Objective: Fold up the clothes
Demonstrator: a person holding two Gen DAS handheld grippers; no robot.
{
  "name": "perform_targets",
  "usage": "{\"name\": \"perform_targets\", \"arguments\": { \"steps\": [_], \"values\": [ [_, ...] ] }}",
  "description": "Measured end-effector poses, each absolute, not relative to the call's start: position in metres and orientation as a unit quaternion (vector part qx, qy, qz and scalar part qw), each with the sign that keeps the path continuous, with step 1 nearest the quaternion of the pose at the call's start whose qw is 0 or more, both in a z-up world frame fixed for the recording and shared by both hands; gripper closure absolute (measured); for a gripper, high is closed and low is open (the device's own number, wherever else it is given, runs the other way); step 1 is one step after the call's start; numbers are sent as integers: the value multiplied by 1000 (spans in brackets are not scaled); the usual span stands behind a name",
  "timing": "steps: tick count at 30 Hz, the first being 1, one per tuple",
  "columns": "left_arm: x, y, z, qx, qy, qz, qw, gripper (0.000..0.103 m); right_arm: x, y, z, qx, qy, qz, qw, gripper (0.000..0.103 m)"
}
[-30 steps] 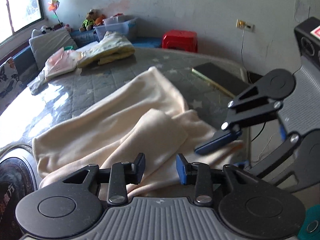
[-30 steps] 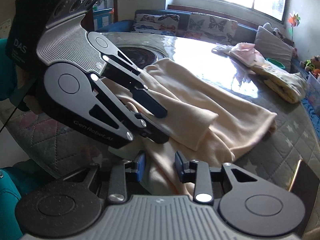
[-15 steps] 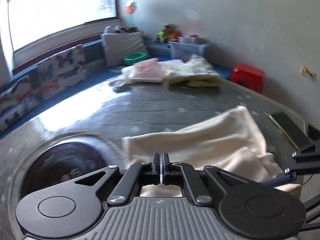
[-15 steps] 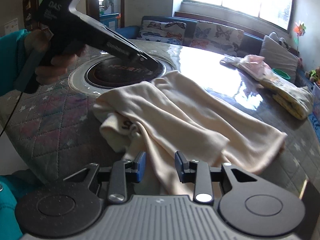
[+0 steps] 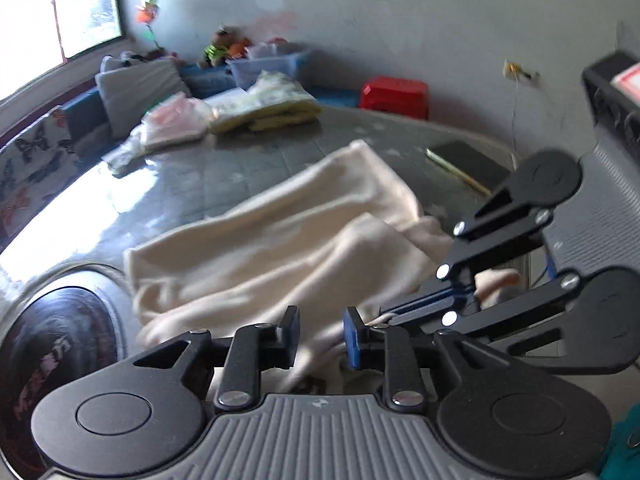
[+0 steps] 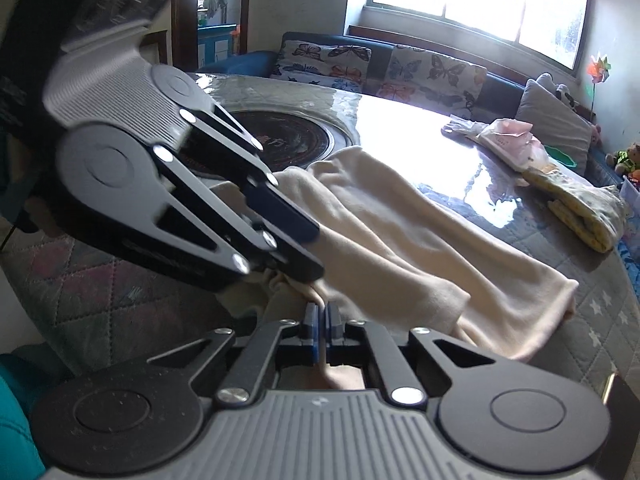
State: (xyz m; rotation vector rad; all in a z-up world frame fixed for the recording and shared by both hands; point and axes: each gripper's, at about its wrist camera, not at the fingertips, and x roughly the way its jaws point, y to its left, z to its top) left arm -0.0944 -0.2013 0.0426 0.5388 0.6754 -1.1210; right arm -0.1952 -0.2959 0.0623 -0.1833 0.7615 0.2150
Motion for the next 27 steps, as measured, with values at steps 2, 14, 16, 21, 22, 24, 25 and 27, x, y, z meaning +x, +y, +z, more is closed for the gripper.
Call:
{"name": "perform_targets", "arguments": {
  "steps": [2,14,16,21,22,24,25,27],
  "values": [
    [-94,-201,38,250,314,-514,758,74,-198,-297,62,-91,372,104,918,101],
    [-58,-178,51,194,328,-447,809,89,-208,-325,71,-34,382,107,917,98],
    [-42,-170,56,173,332,-416,829,84,-208,-339,77,-6,374,93,923,95],
    [6,-168,63,120,351,-332,867,54,-194,-374,80,16,364,21,931,89],
    [15,-170,62,114,356,-324,869,52,-191,-379,80,20,365,12,931,85],
    [32,-176,61,106,366,-312,870,49,-181,-393,78,23,365,-11,931,82],
    [39,-179,60,102,372,-311,869,45,-177,-398,78,23,364,-19,931,80],
    [53,-185,58,94,385,-310,864,37,-165,-416,78,32,362,-36,931,75]
  ]
}}
